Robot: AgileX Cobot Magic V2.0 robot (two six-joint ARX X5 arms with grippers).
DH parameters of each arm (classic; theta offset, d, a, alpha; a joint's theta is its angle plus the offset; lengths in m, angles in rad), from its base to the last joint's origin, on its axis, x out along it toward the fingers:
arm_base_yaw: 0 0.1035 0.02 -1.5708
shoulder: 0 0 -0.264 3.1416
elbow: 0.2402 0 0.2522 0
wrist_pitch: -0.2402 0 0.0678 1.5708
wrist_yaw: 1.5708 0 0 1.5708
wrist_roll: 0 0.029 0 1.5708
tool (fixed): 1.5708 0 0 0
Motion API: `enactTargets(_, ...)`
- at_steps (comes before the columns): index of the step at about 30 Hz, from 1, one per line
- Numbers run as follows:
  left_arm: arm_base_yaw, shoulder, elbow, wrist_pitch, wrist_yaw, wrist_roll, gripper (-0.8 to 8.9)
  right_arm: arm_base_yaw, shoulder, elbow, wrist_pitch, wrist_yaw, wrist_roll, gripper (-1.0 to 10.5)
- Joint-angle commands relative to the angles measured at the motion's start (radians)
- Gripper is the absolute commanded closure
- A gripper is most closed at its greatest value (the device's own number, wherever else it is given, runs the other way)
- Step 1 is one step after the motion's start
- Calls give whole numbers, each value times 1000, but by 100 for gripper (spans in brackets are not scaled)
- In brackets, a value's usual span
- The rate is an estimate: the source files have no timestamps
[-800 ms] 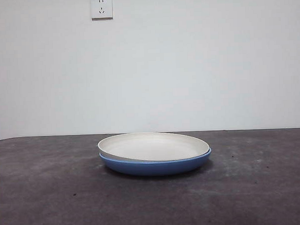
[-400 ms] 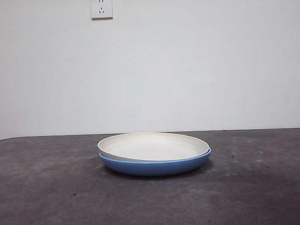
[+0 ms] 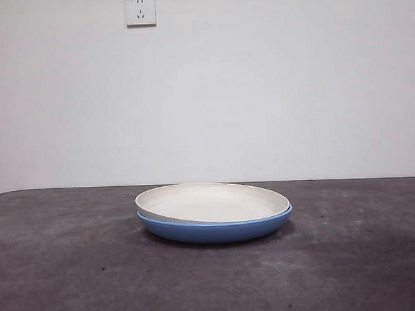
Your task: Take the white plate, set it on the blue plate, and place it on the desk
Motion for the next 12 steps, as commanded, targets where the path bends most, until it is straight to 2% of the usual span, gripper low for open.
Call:
enactTargets(1,2,-2,-20,-8,2,-6,804,-3,-3,-5,-34,16,19,939)
enactTargets(12,2,-2,-20,-8,2,-6,804,-3,-3,-5,-33,20,23,939)
